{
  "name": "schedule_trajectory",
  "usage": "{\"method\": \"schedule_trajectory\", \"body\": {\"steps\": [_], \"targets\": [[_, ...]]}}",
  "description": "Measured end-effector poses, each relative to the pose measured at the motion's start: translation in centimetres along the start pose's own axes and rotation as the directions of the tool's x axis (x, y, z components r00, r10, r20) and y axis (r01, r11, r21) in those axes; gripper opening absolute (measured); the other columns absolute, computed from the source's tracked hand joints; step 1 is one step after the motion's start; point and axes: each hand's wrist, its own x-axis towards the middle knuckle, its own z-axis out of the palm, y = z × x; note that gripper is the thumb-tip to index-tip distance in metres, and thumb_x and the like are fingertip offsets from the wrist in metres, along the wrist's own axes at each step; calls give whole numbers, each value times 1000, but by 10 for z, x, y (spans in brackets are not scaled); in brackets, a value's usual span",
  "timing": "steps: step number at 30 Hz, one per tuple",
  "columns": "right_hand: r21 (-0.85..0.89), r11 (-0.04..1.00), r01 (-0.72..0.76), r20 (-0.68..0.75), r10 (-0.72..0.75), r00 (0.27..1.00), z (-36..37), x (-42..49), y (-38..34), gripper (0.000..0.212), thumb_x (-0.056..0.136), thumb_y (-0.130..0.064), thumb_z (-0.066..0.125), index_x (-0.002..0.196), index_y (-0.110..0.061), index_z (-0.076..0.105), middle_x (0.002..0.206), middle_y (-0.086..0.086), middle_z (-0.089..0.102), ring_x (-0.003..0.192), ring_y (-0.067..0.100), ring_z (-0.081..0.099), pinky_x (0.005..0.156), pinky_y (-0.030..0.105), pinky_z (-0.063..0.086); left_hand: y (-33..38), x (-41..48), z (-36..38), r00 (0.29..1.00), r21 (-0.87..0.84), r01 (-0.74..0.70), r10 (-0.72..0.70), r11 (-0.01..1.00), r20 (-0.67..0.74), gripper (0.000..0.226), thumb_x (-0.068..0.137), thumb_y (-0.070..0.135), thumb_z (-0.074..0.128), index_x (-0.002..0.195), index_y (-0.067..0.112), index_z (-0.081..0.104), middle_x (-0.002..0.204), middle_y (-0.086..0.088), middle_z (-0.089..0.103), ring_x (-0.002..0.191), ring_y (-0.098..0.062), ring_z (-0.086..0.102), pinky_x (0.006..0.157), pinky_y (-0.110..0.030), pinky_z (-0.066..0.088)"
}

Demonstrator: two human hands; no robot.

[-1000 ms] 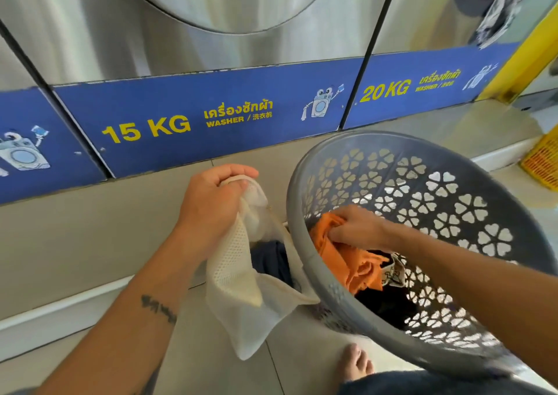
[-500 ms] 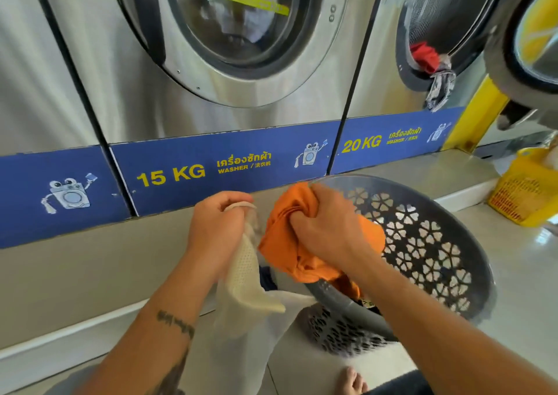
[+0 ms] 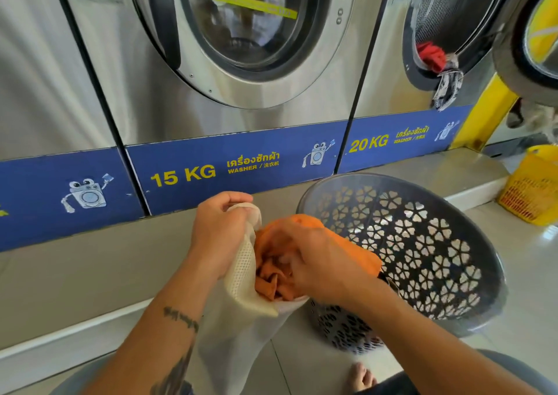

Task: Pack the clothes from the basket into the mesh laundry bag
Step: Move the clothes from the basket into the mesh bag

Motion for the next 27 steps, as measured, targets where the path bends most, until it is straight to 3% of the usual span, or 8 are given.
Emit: {"method": "schedule_trajectory", "body": {"steps": [2,4,8,12,15,20,22,27], "targets": [[-243,968,-70,-189,23,982,-10,3,9,54,72,-18,52,126,-26,53,121,0,61,107,26,59,86,44,54,-2,3,0,1000,30,-8,8,1000,3,25,84,6,60,93,25,74,90,10,69,74,-3,62,55,-19,43],[-339,907,-250,-118,223,968,-18,4,23,81,68,-31,62,145,-35,35,142,5,42,126,32,42,100,48,47,-3,5,1,1000,34,-10,10,999,3,26,85,6,59,93,26,74,92,11,69,78,-5,61,56,-18,41],[-33,895,-445,189,443,876,-16,4,52,82,73,-28,78,144,-36,38,134,7,50,118,28,52,98,46,51,-5,3,5,1000,57,-18,17,998,26,25,85,8,60,97,25,73,92,10,67,80,-8,62,56,-19,42],[-44,924,-380,-63,377,924,-16,3,53,41,71,-19,66,109,-33,61,96,-3,64,89,22,62,78,43,56,-7,2,6,999,64,-28,26,998,30,24,86,9,60,98,25,73,94,10,68,81,-8,61,56,-20,42],[-231,929,-288,-137,262,955,-14,-3,22,47,67,-37,46,113,-37,54,97,-6,54,86,24,61,71,39,53,-9,2,8,999,81,-29,26,996,39,24,86,10,61,98,27,73,95,11,68,85,-8,62,59,-21,42],[-363,930,-60,78,94,992,17,-15,-19,61,76,-35,65,131,-28,39,109,-5,57,96,20,59,69,29,44,-8,1,7,999,51,-37,37,998,-4,20,81,10,66,90,26,74,90,11,70,83,-6,63,59,-21,44],[-390,921,-10,252,117,961,26,-17,-8,59,79,-34,69,130,-24,41,114,-1,61,103,26,59,76,32,43,-10,0,4,999,86,-48,49,995,-4,22,82,9,63,92,26,73,91,11,69,83,-6,62,58,-21,45],[-618,784,-55,168,200,965,12,-15,28,86,62,-80,36,139,-40,39,150,-2,35,142,32,27,111,56,27,-19,1,2,999,131,-42,39,990,26,23,81,8,62,91,25,74,93,8,71,86,-9,64,60,-22,45]]}}
